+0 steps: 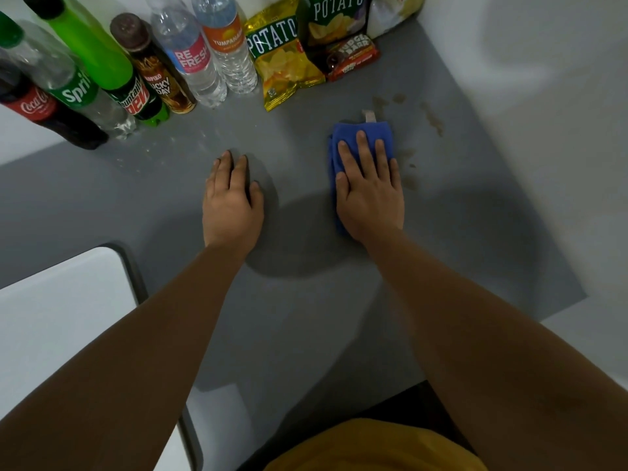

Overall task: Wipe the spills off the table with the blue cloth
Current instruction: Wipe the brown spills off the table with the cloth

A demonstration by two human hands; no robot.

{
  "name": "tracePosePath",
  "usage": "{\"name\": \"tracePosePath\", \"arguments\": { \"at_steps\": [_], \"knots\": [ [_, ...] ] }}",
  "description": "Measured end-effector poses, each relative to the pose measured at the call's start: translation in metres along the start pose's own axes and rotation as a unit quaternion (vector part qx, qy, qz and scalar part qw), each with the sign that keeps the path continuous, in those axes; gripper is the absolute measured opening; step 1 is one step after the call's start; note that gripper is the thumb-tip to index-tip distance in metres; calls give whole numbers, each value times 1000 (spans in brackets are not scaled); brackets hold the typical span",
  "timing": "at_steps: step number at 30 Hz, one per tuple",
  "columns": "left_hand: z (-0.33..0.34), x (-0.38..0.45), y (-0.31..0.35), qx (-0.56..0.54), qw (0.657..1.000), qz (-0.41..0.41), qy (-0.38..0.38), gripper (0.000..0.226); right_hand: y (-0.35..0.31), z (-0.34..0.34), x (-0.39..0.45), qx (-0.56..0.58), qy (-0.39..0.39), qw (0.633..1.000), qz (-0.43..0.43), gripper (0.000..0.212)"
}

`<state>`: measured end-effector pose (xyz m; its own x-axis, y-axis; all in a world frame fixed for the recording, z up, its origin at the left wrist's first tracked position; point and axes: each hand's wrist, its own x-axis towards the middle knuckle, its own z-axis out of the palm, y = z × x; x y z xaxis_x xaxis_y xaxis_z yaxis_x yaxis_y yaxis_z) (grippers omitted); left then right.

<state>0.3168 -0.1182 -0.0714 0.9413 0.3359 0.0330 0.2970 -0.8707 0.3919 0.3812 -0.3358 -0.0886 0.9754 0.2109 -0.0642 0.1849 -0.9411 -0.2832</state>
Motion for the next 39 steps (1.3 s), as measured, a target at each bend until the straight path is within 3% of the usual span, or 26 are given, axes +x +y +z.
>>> {"name": "tracePosePath", "arguments": {
  "at_steps": [6,10,19,26,34,39],
  "knots": [
    [12,6,36,-43,997,62,-22,48,12,0,-34,0,21,998,60,58],
    [22,10,55,-42,992,107,-43,49,0,8,-59,-19,3,999,42,59],
    [36,9,59,22,993,96,-63,55,13,-1,-14,-2,12,999,-47,57],
    [36,10,60,23,994,91,-56,55,49,-15,2,3,24,1000,13,57],
    [39,9,61,15,995,89,-45,54,56,-8,-46,-16,38,992,118,60],
    [42,8,62,19,995,85,-44,54,26,6,-67,-33,27,995,88,61]
  ]
}}
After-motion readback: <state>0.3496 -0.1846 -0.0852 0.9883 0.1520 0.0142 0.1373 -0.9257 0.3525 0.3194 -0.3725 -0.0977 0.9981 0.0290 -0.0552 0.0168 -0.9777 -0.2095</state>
